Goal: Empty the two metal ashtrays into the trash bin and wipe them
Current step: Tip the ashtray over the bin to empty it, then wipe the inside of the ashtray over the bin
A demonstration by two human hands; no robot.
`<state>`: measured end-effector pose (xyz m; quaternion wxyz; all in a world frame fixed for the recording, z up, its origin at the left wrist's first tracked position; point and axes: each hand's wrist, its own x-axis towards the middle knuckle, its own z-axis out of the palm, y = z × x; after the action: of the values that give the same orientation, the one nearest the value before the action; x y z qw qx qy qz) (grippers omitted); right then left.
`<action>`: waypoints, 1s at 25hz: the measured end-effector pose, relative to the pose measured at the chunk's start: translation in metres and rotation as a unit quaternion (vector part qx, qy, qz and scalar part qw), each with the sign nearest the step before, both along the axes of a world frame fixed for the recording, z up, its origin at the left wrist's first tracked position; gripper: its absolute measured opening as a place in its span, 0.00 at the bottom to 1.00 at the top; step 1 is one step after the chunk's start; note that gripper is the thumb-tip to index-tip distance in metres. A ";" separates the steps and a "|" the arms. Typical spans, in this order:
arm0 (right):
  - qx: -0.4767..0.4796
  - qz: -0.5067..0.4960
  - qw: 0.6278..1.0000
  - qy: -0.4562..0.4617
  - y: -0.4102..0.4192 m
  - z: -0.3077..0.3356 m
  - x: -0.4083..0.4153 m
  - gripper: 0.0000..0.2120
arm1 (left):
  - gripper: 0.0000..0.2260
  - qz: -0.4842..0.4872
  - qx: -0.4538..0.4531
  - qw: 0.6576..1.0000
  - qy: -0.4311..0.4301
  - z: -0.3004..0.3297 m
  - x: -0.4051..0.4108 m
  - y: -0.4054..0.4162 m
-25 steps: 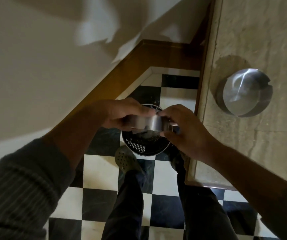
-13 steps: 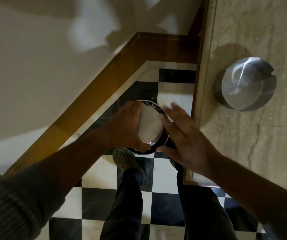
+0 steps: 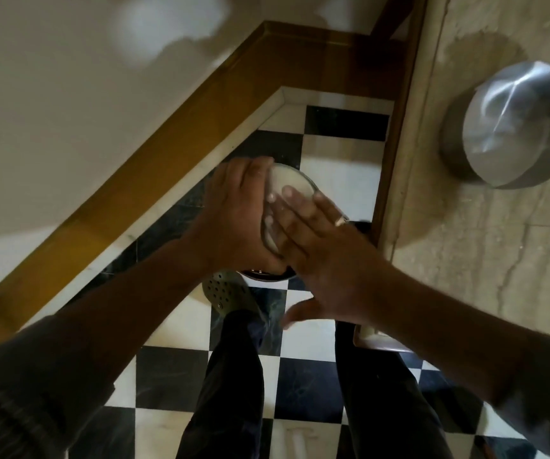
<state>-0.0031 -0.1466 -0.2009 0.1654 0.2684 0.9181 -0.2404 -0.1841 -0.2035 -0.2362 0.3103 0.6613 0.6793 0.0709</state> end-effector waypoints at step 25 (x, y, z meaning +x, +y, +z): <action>0.026 -0.010 0.982 0.188 -0.008 -0.029 0.020 0.25 | 0.54 0.092 -0.132 0.975 -0.153 0.007 -0.010 -0.004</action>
<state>0.0167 -0.1550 -0.2300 -0.0193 0.2323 0.9359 -0.2642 -0.1937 -0.2077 -0.2294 0.4877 0.5306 0.6847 0.1090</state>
